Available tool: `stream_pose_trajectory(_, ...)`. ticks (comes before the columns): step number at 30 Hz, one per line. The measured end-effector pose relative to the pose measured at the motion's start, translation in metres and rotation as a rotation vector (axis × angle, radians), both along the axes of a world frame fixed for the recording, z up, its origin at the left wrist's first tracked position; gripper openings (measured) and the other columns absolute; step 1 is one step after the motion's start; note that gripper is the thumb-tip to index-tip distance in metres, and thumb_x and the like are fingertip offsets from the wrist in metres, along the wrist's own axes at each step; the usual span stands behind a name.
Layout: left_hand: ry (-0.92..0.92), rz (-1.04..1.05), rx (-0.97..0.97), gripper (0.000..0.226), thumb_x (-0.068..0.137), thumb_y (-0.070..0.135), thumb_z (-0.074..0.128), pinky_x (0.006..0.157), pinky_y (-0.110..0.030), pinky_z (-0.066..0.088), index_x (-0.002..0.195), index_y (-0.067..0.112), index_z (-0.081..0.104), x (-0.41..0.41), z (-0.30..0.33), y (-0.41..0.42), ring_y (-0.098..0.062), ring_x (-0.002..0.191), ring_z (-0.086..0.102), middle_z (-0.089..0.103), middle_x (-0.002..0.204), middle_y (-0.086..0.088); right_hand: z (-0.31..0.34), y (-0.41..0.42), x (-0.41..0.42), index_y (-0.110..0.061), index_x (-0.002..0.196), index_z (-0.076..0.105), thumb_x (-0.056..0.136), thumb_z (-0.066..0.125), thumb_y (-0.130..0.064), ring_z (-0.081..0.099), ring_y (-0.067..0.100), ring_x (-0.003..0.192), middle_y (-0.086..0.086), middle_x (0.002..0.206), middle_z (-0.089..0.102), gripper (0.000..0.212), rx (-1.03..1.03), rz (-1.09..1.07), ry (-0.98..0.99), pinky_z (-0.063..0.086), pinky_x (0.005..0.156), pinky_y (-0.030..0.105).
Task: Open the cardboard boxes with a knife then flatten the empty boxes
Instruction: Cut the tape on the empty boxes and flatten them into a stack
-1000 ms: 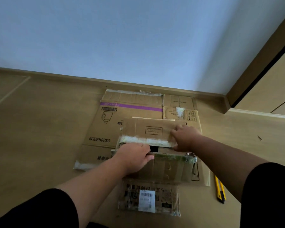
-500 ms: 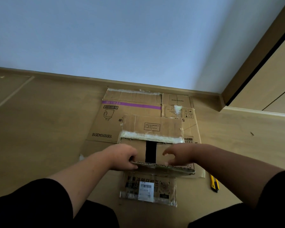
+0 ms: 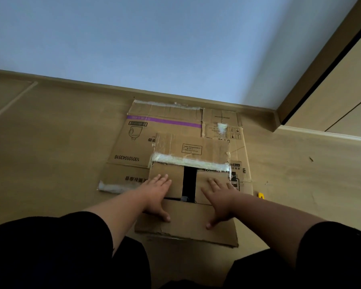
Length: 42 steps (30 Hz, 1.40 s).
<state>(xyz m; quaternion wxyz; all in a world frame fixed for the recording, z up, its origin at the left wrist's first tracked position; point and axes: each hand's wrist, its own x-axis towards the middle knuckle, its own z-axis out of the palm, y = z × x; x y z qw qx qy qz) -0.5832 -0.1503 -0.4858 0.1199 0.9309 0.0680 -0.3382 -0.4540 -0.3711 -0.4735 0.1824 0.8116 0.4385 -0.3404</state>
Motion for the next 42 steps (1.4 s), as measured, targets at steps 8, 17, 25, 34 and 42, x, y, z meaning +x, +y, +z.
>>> stream_pose_trajectory(8, -0.061, -0.007, 0.215, 0.135, 0.069, 0.074, 0.069, 0.121, -0.052, -0.001, 0.155, 0.015, -0.017, 0.002, -0.023, -0.015, -0.032, 0.15, -0.017, -0.023, 0.163, -0.008, -0.036, -0.003, -0.006, -0.019, 0.153, -0.021, 0.07, 0.061, -0.081, -0.027, 0.039, 0.145, 0.02, 0.155, -0.034, 0.132, 0.03, 0.065, -0.186, -0.006, 0.119, 0.059)
stream_pose_trajectory(17, -0.188, -0.06, 0.259, 0.104, 0.08, 0.085, 0.037, 0.121, -0.054, 0.006, 0.157, 0.02, 0.01, 0.012, -0.034, -0.003, -0.034, 0.149, 0.004, 0.006, 0.163, -0.009, -0.053, -0.004, 0.005, -0.02, 0.155, -0.017, 0.071, 0.046, -0.089, -0.029, 0.042, 0.144, 0.024, 0.154, -0.031, 0.126, 0.059, 0.108, -0.201, -0.01, 0.117, 0.062)
stream_pose_trajectory(25, -0.582, -0.088, 0.229, 0.047, 0.095, 0.053, 0.041, 0.107, -0.039, 0.033, 0.13, 0.022, 0.048, 0.07, -0.034, -0.017, -0.022, 0.124, 0.042, 0.048, 0.133, 0.0, -0.02, -0.01, 0.035, -0.033, 0.143, 0.045, 0.097, 0.036, -0.059, 0.03, 0.026, 0.143, 0.003, 0.155, 0.034, 0.053, 0.442, -0.038, -0.191, 0.023, 0.117, 0.043)
stream_pose_trajectory(34, -0.703, -0.148, 0.13, 0.052, 0.093, 0.052, 0.051, 0.113, -0.041, 0.031, 0.132, 0.018, 0.049, 0.155, -0.031, -0.055, -0.025, 0.131, 0.038, 0.045, 0.139, -0.002, -0.028, -0.064, 0.109, -0.025, 0.116, 0.06, 0.091, 0.055, -0.06, 0.06, 0.01, 0.086, -0.007, 0.1, 0.063, 0.043, 0.611, -0.885, -0.066, 0.048, 0.066, 0.028)
stream_pose_trajectory(42, -0.525, -0.325, 0.207, 0.067, 0.1, 0.051, 0.04, 0.121, -0.042, 0.014, 0.154, 0.015, 0.025, 0.196, -0.031, -0.078, -0.028, 0.152, 0.008, 0.012, 0.165, -0.004, -0.069, -0.024, 0.097, -0.027, 0.121, 0.063, 0.098, 0.049, -0.043, 0.062, 0.022, 0.099, 0.0, 0.104, 0.068, 0.031, 0.764, -1.002, 0.17, 0.046, 0.074, 0.031)
